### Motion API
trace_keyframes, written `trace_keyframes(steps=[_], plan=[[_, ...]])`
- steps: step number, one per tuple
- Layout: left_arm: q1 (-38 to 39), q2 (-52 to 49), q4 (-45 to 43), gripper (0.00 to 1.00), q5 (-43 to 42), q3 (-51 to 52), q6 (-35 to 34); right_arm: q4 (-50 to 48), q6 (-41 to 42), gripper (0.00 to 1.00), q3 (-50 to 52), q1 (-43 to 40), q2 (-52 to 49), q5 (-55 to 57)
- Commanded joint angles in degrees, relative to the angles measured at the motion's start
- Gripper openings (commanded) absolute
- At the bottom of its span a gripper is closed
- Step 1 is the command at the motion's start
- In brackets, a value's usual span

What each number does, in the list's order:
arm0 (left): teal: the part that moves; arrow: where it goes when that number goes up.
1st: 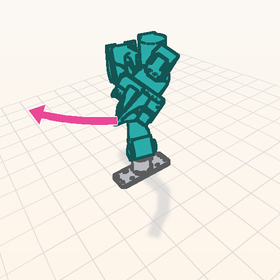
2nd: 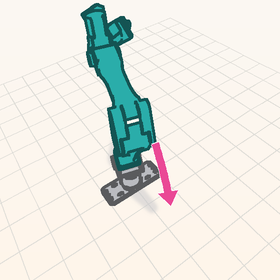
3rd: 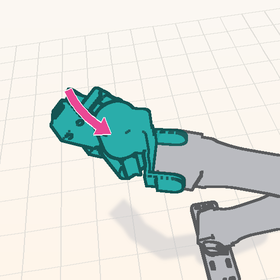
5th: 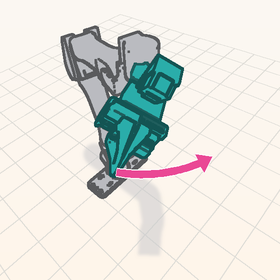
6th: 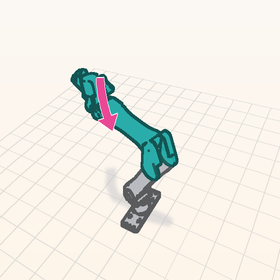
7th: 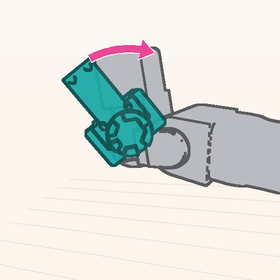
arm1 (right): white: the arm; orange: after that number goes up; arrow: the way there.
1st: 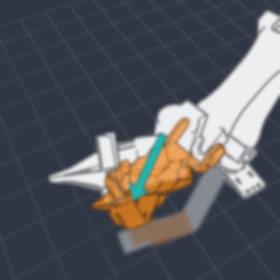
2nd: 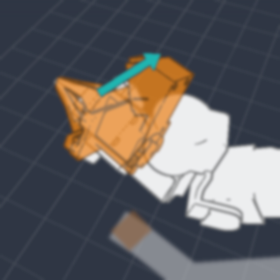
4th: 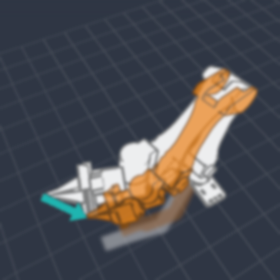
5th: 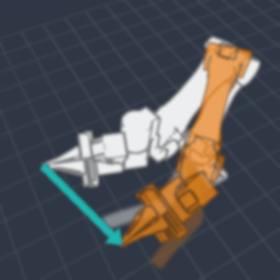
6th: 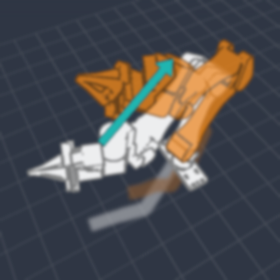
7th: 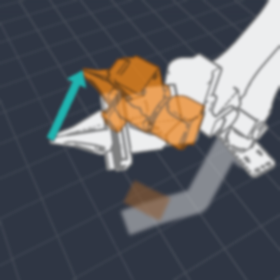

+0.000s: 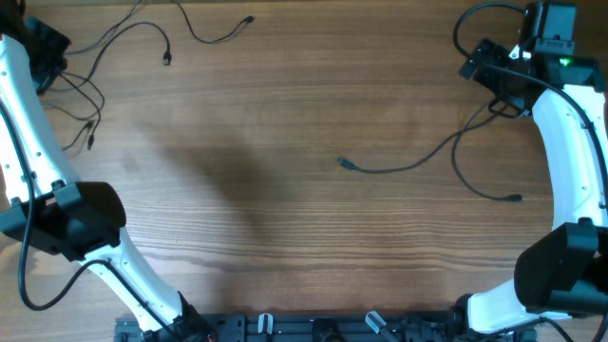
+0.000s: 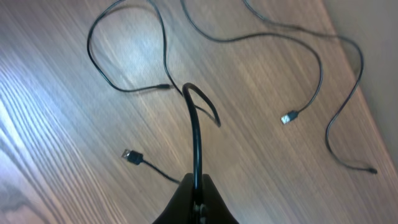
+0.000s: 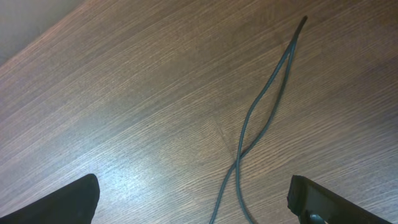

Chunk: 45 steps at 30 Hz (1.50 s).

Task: Untangle cables
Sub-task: 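Pull the grasped cable to the upper left with the left gripper, then lay the black cable down at the upper left and release it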

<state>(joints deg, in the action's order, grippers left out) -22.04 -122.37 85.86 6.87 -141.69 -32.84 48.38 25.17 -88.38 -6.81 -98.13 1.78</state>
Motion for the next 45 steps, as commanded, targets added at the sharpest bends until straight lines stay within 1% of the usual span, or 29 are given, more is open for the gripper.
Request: trace_keyframes(steps=[1, 5, 8, 11, 14, 15, 16, 17, 18, 19, 21, 22, 23, 24, 25, 26, 27, 28, 29, 31, 32, 36, 38, 40, 41, 42, 43, 44, 45], plan=[[-0.2, -0.4, 0.7, 0.04, -2.4, 0.0, -2.2, -0.2, -1.0, 1.00, -0.1, 0.0, 0.9, 0.8], [-0.2, -1.9, -1.9, 0.04, -2.4, 0.0, -2.2, -0.2, -1.0, 1.00, -0.1, 0.0, 0.9, 0.8], [0.1, -4.5, -4.7, 0.04, -5.0, 0.0, -1.9, -0.2, -1.0, 1.00, -0.1, 0.0, 0.9, 0.8], [1.3, -7.1, -5.4, 0.04, -7.5, 0.0, 2.8, -0.2, -1.0, 1.00, -0.1, 0.0, 0.9, 0.8], [2.6, -8.4, -5.3, 0.04, -7.5, 0.0, 4.1, -0.2, -1.0, 1.00, -0.1, 0.0, 0.9, 0.8], [2.9, -8.4, -5.3, 0.09, -7.5, 0.0, 4.1, -0.2, -1.1, 1.00, -0.1, 0.0, 0.9, 0.8], [3.5, -8.4, -5.3, 0.21, -7.5, 0.0, 4.1, -0.2, -1.0, 1.00, -0.1, 0.0, 0.9, 0.8], [3.6, -8.4, -5.2, 0.21, -7.5, 0.0, 4.1, -0.2, -1.0, 1.00, -0.1, 0.0, 0.9, 0.8], [3.6, -8.4, -5.0, 0.31, -7.5, 0.0, 4.1, -0.1, -1.0, 1.00, -0.1, 0.0, 0.9, 0.8], [3.6, -8.4, -4.5, 0.52, -7.5, 0.0, 4.1, -0.2, -1.1, 1.00, -0.1, 0.0, 0.9, 0.8], [3.5, -8.4, -4.2, 0.70, -7.5, 0.0, 4.1, -0.2, -1.0, 1.00, -0.1, 0.0, 0.9, 0.8], [3.5, -8.4, -4.1, 0.67, -7.5, 0.0, 4.2, -0.2, -1.1, 1.00, -0.1, 0.0, 0.9, 0.8], [3.5, -8.4, -4.0, 0.61, -7.5, 0.0, 4.2, -0.2, -1.0, 1.00, -0.1, 0.0, 0.9, 0.8], [3.5, -8.4, -4.0, 0.63, -7.4, 0.0, 4.2, -0.2, -1.1, 1.00, -0.1, 0.0, 0.9, 0.8], [3.5, -8.4, -4.0, 0.69, -6.7, 0.0, 4.2, -0.2, -1.0, 1.00, -0.1, 0.0, 0.9, 0.8], [3.4, -8.4, -4.0, 0.70, -5.5, 0.0, 4.2, -0.2, -1.0, 1.00, -0.1, 0.0, 0.9, 0.8], [3.4, -8.5, -3.9, 0.70, -2.3, 0.0, 4.1, -0.2, -1.0, 1.00, -0.1, 0.0, 0.9, 0.8], [3.3, -8.6, -3.4, 0.76, 1.3, 0.0, 4.1, -0.2, -1.1, 1.00, -0.1, 0.0, 0.9, 0.8], [3.0, -8.7, -2.9, 0.88, 3.3, 0.0, 4.1, -0.2, -1.0, 1.00, -0.1, 0.0, 0.9, 0.8], [2.3, -8.7, -2.5, 0.91, 3.3, 0.0, 4.1, -0.1, -1.1, 0.99, -0.1, 0.0, 0.9, 0.8], [1.1, -8.7, -2.5, 0.99, 3.3, 0.0, 3.8, -0.2, -1.1, 1.00, -0.1, 0.0, 0.9, 0.8], [-3.9, -8.7, -1.8, 1.00, 2.9, 1.0, -0.8, -0.2, -1.0, 0.99, -0.1, 0.0, 0.9, 0.8], [-6.3, -8.7, -2.6, 1.00, -1.3, 3.7, -0.9, -0.1, -1.0, 1.00, -0.1, 0.0, 0.9, 0.8], [-7.0, -8.7, -4.4, 1.00, -8.7, 7.1, 0.2, -0.2, -1.0, 1.00, -0.1, 0.0, 0.9, 0.8], [-6.9, -8.7, -5.5, 0.95, -16.0, 9.7, 2.5, -0.2, -1.0, 1.00, -0.1, 0.0, 0.9, 0.8], [-6.4, -8.7, -6.1, 0.90, -21.3, 12.6, 2.8, -0.2, -1.0, 1.00, -0.1, 0.0, 0.9, 0.8], [-5.5, -8.7, -7.0, 0.90, -23.8, 15.4, 2.8, -0.2, -1.1, 1.00, -0.1, 0.0, 0.9, 0.8], [-4.4, -8.7, -7.8, 0.90, -23.7, 17.8, 3.0, -0.2, -1.1, 1.00, -0.1, 0.0, 0.9, 0.8], [-3.0, -8.7, -9.3, 0.89, -23.7, 20.6, 4.8, -0.1, -1.0, 1.00, -0.1, 0.0, 0.9, 0.8]])
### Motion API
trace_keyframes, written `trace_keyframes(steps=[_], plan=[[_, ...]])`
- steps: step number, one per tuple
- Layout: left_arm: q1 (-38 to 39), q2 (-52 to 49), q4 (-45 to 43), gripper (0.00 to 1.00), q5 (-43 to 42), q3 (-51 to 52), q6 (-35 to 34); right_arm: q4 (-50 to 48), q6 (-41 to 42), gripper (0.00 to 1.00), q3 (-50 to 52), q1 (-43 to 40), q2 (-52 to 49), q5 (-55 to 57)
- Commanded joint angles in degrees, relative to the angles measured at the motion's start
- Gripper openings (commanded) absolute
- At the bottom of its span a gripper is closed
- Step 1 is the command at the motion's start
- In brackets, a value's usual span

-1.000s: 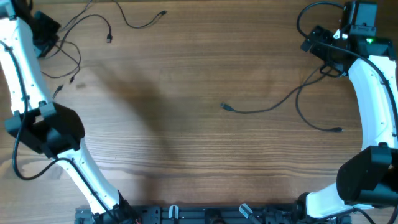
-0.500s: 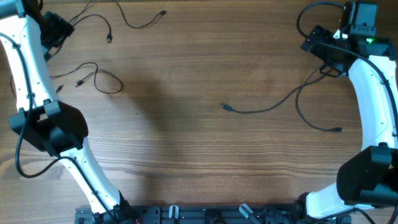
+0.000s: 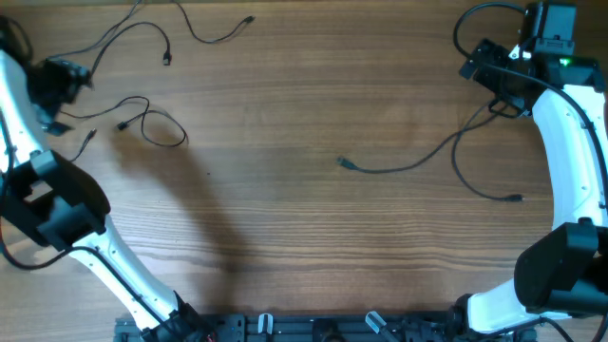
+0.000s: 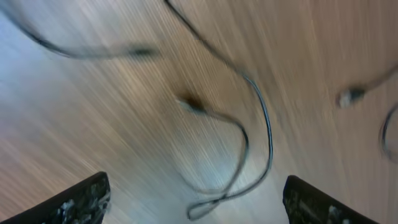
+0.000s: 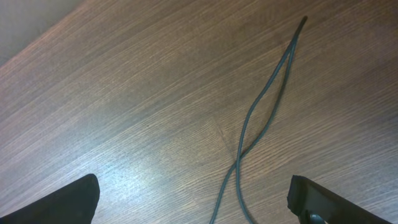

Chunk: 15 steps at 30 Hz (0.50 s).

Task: Untangle cables
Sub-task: 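Lay the black cable down at the upper left and release it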

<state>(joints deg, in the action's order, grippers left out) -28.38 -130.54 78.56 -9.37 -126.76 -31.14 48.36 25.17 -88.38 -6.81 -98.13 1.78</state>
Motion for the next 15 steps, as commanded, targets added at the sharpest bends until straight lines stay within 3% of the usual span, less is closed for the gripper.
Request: trace_keyframes(steps=[1, 6, 9, 11, 14, 15], plan=[[4.7, -0.5, -3.5, 0.86, -6.9, 7.9, 4.3, -0.1, -1.0, 1.00, -0.1, 0.0, 0.9, 0.8], [10.1, -0.5, -9.6, 0.74, -3.4, 15.2, 4.4, -0.1, -1.0, 1.00, -0.1, 0.0, 0.9, 0.8], [12.0, -0.5, -12.9, 0.55, -0.7, 17.3, 4.3, -0.1, -1.0, 1.00, -0.1, 0.0, 0.9, 0.8], [12.4, -0.5, -14.4, 0.34, -0.8, 19.1, 3.6, -0.1, -1.0, 1.00, -0.1, 0.0, 0.9, 0.8], [12.5, -0.5, -14.9, 0.17, -0.9, 20.0, 2.3, -0.1, -1.0, 1.00, -0.1, 0.0, 0.9, 0.8], [12.5, -0.5, -16.0, 0.04, -1.3, 20.0, 0.2, -0.1, -1.0, 1.00, -0.1, 0.0, 0.9, 0.8]])
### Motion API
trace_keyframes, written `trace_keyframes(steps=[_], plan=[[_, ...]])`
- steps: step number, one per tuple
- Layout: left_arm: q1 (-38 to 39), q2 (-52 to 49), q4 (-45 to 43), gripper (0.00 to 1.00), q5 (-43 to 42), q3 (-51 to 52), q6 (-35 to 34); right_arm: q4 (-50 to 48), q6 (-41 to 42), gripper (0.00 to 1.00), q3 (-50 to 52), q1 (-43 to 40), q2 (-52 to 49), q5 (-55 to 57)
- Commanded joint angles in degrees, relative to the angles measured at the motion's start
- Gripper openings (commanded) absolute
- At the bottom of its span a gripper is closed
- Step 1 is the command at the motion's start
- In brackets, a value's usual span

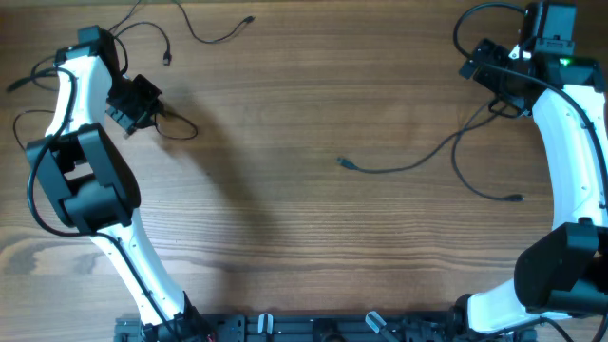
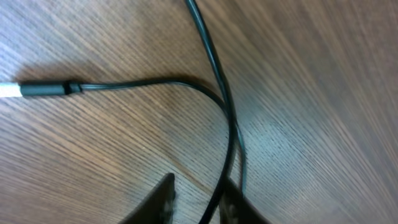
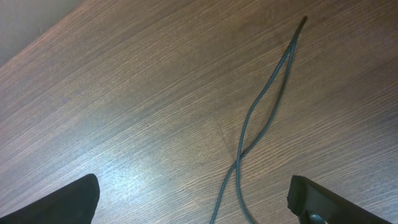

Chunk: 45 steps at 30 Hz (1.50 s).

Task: Untangle cables

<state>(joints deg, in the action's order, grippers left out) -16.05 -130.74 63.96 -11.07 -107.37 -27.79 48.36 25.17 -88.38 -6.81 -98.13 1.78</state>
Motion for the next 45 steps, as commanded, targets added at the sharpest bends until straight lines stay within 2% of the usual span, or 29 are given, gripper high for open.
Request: trace_keyframes(steps=[1, 5, 6, 8, 11, 14, 17, 19, 24, 27, 28, 29, 31, 32, 34, 35, 36, 37, 39, 40, 41, 42, 45], plan=[[0.2, -0.3, -3.8, 0.04, -0.2, 0.6, -3.1, -0.1, -1.1, 1.00, -0.1, 0.0, 0.9, 0.8], [-1.3, -0.2, -11.3, 0.04, -3.2, -0.1, -2.3, -0.1, -1.0, 1.00, -0.1, 0.0, 0.9, 0.8], [-1.9, -0.1, -11.1, 0.13, -3.2, -1.0, -1.6, -0.1, -1.1, 1.00, -0.1, 0.0, 0.9, 0.8], [-3.4, 0.6, -8.9, 1.00, -3.0, -5.1, 2.5, -0.1, -1.0, 1.00, -0.1, 0.0, 0.9, 0.8], [-6.9, 3.3, -6.3, 1.00, -2.8, -11.5, 3.0, -0.1, -1.0, 1.00, -0.1, 0.0, 0.9, 0.8], [-12.5, 6.5, -8.0, 1.00, -1.6, -13.2, 2.6, -0.1, -1.1, 1.00, -0.1, 0.0, 0.9, 0.8], [-18.8, 5.5, -6.3, 1.00, 9.7, -12.9, -4.8, -0.1, -1.1, 1.00, -0.1, 0.0, 0.9, 0.8], [-22.1, 3.8, -5.2, 1.00, 10.1, -12.5, -8.4, -0.1, -1.1, 1.00, -0.1, 0.0, 0.9, 0.8], [-23.8, -1.0, -5.2, 1.00, 10.1, -12.5, -11.0, -0.1, -1.0, 1.00, -0.1, 0.0, 0.9, 0.8], [-23.3, -3.6, -9.1, 1.00, 10.1, -12.5, -11.6, -0.1, -1.0, 1.00, -0.1, 0.0, 0.9, 0.8], [-23.3, -3.9, -11.0, 0.94, 10.1, -12.5, -11.5, -0.1, -1.0, 1.00, -0.1, 0.0, 0.9, 0.8], [-23.3, -3.9, -13.2, 0.68, 10.1, -12.5, -11.5, -0.1, -1.1, 0.99, -0.1, 0.0, 0.9, 0.8], [-23.3, -4.0, -15.5, 0.47, 10.1, -12.5, -11.5, -0.1, -1.0, 1.00, -0.1, 0.0, 0.9, 0.8], [-23.3, -4.0, -16.5, 0.46, 10.1, -12.5, -11.5, -0.1, -1.0, 1.00, -0.1, 0.0, 0.9, 0.8], [-23.2, -4.0, -19.3, 0.16, 10.1, -12.5, -9.8, -0.1, -1.0, 1.00, -0.1, 0.0, 0.9, 0.8], [-23.2, -4.0, -20.3, 0.07, 9.9, -12.5, -8.8, -0.1, -1.1, 1.00, -0.1, 0.0, 0.9, 0.8], [-23.2, -4.0, -21.4, 0.04, 9.6, -12.5, -8.4, -0.1, -1.0, 1.00, -0.1, 0.0, 0.9, 0.8], [-23.2, -4.0, -22.0, 0.04, 9.4, -12.5, -8.4, -0.1, -1.0, 1.00, -0.1, 0.0, 0.9, 0.8], [-23.2, -4.0, -25.3, 0.04, 3.0, -12.5, -3.9, -0.1, -1.1, 1.00, -0.1, 0.0, 0.9, 0.8], [-23.2, -4.0, -24.8, 0.16, 3.2, -12.5, -4.0, -0.1, -1.1, 1.00, -0.1, 0.0, 0.9, 0.8], [-23.2, -4.0, -24.3, 0.63, 3.7, -12.5, -4.6, -0.1, -1.0, 1.00, -0.1, 0.0, 0.9, 0.8], [-23.2, -4.0, -24.6, 0.95, 3.7, -12.5, -4.6, -0.1, -1.0, 1.00, -0.1, 0.0, 0.9, 0.8], [-23.3, -3.5, -23.2, 0.95, 3.7, -13.8, -4.6, -0.1, -1.0, 1.00, -0.1, 0.0, 0.9, 0.8]])
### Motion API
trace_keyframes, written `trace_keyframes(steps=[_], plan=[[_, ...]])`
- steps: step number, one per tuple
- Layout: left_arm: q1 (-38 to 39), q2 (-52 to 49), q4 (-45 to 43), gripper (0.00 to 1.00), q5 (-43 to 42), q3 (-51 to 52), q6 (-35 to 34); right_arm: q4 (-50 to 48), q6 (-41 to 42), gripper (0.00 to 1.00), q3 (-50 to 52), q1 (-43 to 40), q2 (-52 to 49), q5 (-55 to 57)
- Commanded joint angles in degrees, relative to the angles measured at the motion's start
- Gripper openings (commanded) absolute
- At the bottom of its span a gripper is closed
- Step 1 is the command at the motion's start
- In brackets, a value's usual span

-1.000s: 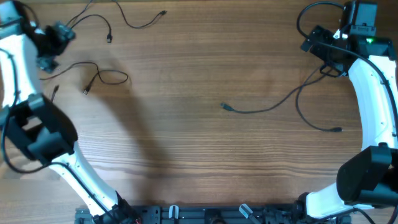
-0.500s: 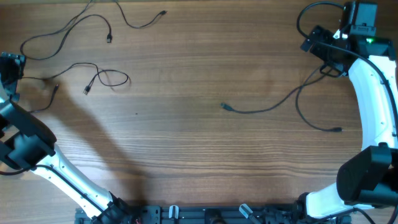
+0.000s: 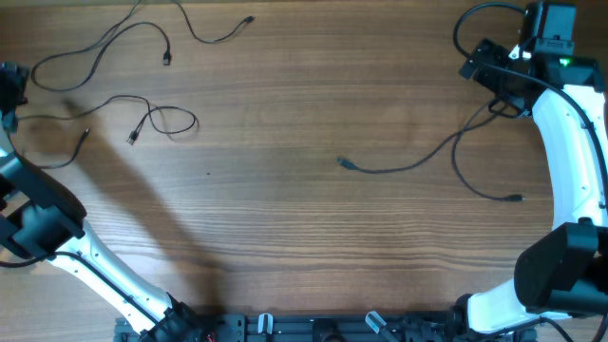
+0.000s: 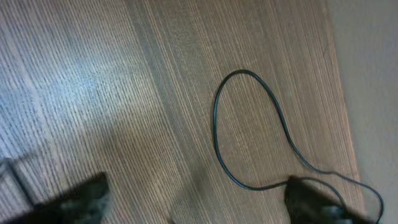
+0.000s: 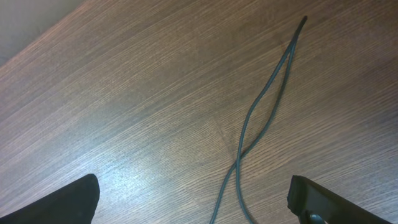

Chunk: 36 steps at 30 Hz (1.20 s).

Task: Untangle cables

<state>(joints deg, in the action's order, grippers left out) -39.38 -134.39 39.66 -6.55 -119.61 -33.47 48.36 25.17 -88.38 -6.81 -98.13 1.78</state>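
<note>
Several thin black cables lie on the wooden table. At the far left a looped cable (image 3: pixel 171 121) trails two plug ends, and two more cables (image 3: pixel 104 43) run along the back edge. My left gripper (image 4: pixel 196 202) is open at the table's left edge, over a cable loop (image 4: pixel 249 124), holding nothing. On the right, a long cable (image 3: pixel 408 163) and a second one (image 3: pixel 470 176) spread out from the back right corner. My right gripper (image 5: pixel 193 202) hangs open there above two crossing strands (image 5: pixel 239 152).
The table's left edge and the pale floor beyond it (image 4: pixel 373 74) show in the left wrist view. A grey strip past the table's edge (image 5: pixel 31 18) shows in the right wrist view. Bare wood (image 3: pixel 304 247) fills the middle and front.
My left gripper was low over the looped cable, fingers close around a strand. Now it is at the far left edge, open and empty. The loop lies where it was. The right arm is unchanged.
First my left gripper was shut on a cable at the back left. Then it was open and the cable lay looped further right. Then it sat over that loop, fingers close around a strand; now it is open at the left edge. The right gripper stayed open and still.
</note>
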Motion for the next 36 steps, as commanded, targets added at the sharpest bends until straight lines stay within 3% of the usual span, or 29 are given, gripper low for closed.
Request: trace_keyframes(steps=[1, 4, 7, 17, 26, 29, 33, 36], plan=[[0.0, 0.7, 1.9, 0.94, -0.1, -2.4, 1.1, -0.1, -1.0, 1.00, -0.1, 0.0, 0.9, 0.8], [0.6, 6.1, 4.3, 0.99, 7.1, -5.8, 1.1, -0.1, -1.1, 1.00, -0.1, 0.0, 0.9, 0.8], [1.0, 9.8, 7.5, 1.00, 6.6, -5.8, -0.4, -0.1, -1.0, 1.00, -0.1, 0.0, 0.9, 0.8], [3.7, 8.7, 21.7, 1.00, 3.4, -5.1, -0.4, -0.1, -1.1, 1.00, -0.1, 0.0, 0.9, 0.8], [6.1, 8.7, 26.0, 1.00, 3.3, -5.1, -0.3, -0.1, -1.0, 1.00, -0.1, 0.0, 0.9, 0.8], [6.2, 8.6, 31.8, 1.00, 8.4, -5.1, -10.6, -0.1, -1.0, 1.00, -0.1, 0.0, 0.9, 0.8], [6.2, 8.4, 31.5, 1.00, 9.0, -1.4, -13.3, -0.1, -1.0, 1.00, -0.1, 0.0, 0.9, 0.8], [6.1, 8.4, 24.7, 1.00, 9.2, 5.5, -13.9, -0.1, -1.0, 1.00, -0.1, 0.0, 0.9, 0.8]])
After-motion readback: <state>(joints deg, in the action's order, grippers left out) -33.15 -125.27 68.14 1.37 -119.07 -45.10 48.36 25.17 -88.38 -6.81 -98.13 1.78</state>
